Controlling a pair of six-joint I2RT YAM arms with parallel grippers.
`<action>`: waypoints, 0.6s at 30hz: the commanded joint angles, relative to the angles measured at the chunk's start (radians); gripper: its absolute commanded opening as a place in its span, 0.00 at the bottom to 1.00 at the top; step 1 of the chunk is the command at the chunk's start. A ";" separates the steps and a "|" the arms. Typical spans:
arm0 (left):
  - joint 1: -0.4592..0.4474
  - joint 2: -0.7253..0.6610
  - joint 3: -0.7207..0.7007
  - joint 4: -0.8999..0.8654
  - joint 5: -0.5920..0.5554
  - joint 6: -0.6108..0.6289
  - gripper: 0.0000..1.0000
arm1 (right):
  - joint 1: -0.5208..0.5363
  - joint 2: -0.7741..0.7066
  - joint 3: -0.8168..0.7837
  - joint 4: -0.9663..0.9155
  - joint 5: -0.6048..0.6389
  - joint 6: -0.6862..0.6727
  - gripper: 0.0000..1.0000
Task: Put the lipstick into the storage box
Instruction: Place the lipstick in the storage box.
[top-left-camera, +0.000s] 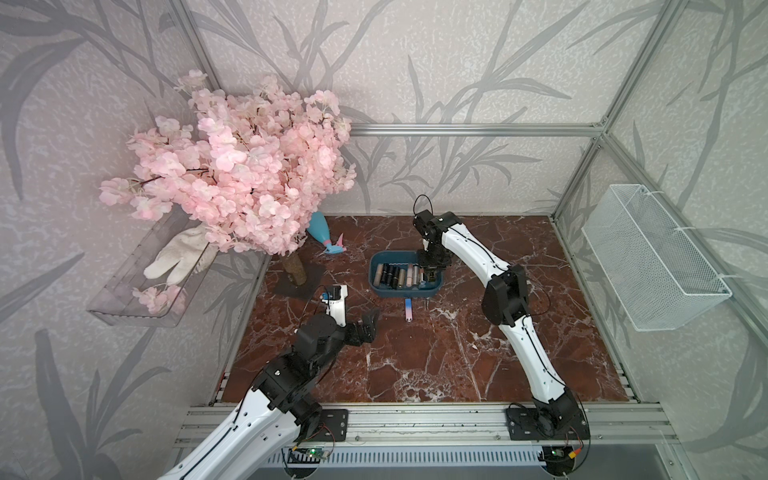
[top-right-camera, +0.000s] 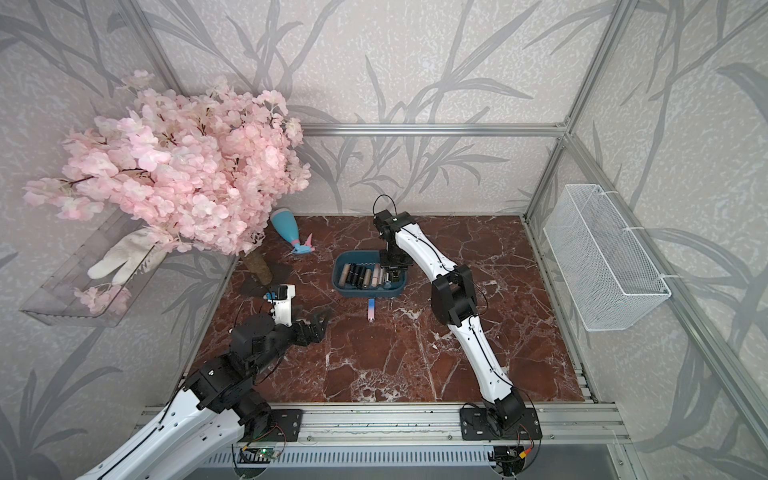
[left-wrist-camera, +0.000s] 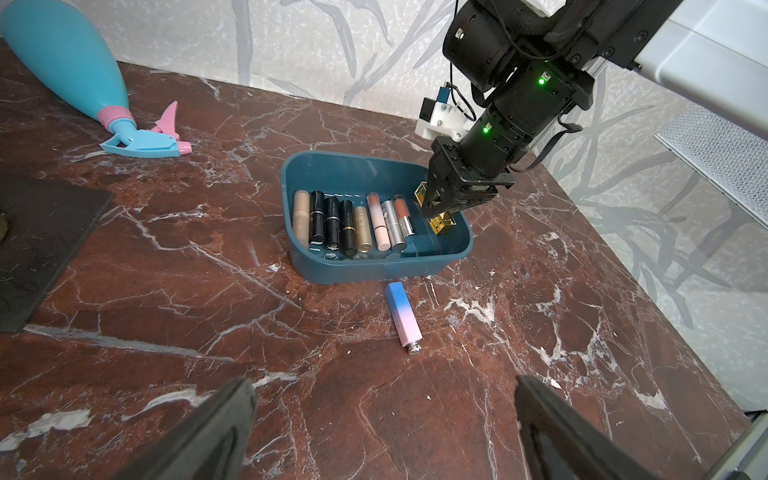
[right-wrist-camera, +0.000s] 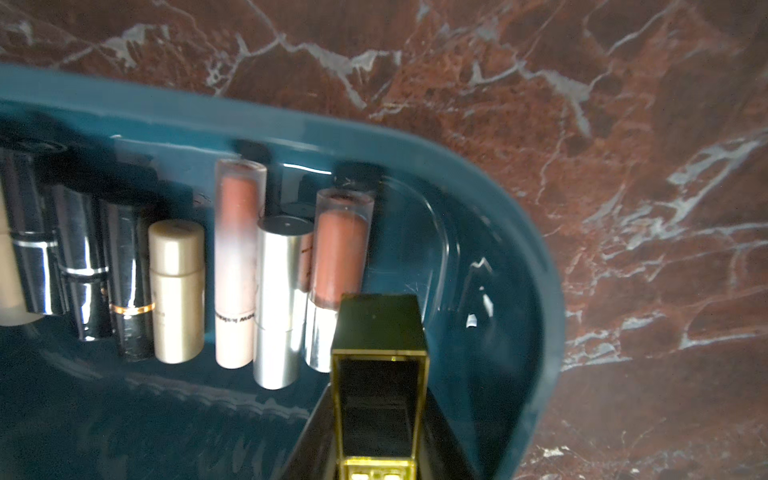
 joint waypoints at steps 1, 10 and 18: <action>0.006 -0.010 0.028 -0.018 -0.009 0.020 1.00 | 0.002 0.043 0.023 -0.024 0.002 0.014 0.10; 0.010 -0.010 0.023 -0.020 -0.018 0.021 1.00 | 0.002 0.084 0.041 -0.018 -0.018 0.014 0.13; 0.014 0.002 0.024 -0.012 -0.021 0.021 1.00 | 0.001 0.084 0.045 0.007 -0.048 0.008 0.21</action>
